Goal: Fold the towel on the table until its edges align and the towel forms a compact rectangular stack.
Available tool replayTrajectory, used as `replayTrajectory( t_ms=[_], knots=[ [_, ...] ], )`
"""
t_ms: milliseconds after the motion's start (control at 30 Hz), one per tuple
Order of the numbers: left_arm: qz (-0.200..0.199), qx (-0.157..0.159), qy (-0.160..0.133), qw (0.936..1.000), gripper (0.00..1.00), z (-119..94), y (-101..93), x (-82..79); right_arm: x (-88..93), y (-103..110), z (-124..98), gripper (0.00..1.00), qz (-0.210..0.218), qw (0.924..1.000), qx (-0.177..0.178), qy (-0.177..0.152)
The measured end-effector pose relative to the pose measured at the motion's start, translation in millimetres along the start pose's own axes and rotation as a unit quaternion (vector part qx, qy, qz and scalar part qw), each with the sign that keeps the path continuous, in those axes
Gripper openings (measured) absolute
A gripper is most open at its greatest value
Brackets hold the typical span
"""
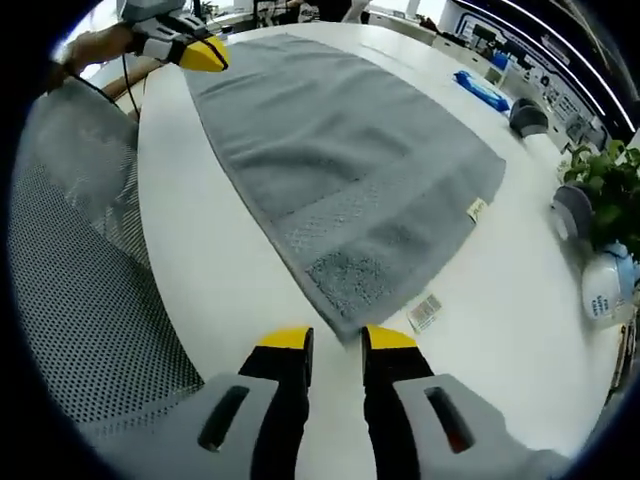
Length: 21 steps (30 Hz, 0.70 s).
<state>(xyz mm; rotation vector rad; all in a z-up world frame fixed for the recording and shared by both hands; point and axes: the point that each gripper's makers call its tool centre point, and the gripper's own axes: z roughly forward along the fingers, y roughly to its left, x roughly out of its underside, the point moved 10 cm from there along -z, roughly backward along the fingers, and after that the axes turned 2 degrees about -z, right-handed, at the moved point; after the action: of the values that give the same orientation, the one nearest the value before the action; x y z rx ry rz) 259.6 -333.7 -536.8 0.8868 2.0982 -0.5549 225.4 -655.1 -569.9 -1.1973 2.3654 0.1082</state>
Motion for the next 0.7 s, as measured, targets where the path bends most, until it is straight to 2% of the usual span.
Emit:
replayTrajectory(
  t_ms=[67, 200, 233, 367, 400, 467, 567, 700],
  knots=[
    [-0.007, -0.005, -0.011, 0.9999, 0.15, 3.7, -2.0, 3.2, -0.1, -1.4, 0.1, 0.17, 0.002, 1.0, 0.0, 0.002],
    [-0.017, -0.019, -0.001, 0.9997, 0.18, 6.3, 1.5, 13.4, -3.1, -2.9, 3.7, 0.13, 0.007, 1.0, -0.001, -0.004],
    [-0.022, -0.022, 0.006, 0.9995, 0.19, 6.0, 3.8, 13.5, -3.4, -3.3, 4.0, 0.11, 0.01, 0.9999, -0.002, -0.006],
    [-0.013, -0.028, -0.015, 0.9994, 0.19, 3.9, 3.8, 7.8, -5.4, -5.4, 6.6, 0.05, 0.015, 0.9998, 0.005, -0.011],
    [-0.012, -0.021, -0.024, 0.9994, 0.19, 5.0, 1.0, 6.0, -6.9, -5.5, 7.3, 0.05, 0.018, 0.9997, 0.006, -0.012],
    [0.001, 0.003, -0.025, 0.9997, 0.19, 9.7, -6.9, 4.2, -8.7, -4.4, 6.6, 0.02, 0.015, 0.9998, 0.006, -0.009],
    [0.051, 0.036, -0.017, 0.9979, 0.19, 15.2, -21.3, 1.5, -11.9, -1.2, 2.0, 0.0, -0.006, 0.9998, 0.012, -0.013],
    [0.105, 0.07, -0.028, 0.9915, 0.18, 18.0, -37.8, -4.7, -21.3, 0.7, -9.8, 0.0, -0.046, 0.998, 0.032, -0.028]
  ],
)
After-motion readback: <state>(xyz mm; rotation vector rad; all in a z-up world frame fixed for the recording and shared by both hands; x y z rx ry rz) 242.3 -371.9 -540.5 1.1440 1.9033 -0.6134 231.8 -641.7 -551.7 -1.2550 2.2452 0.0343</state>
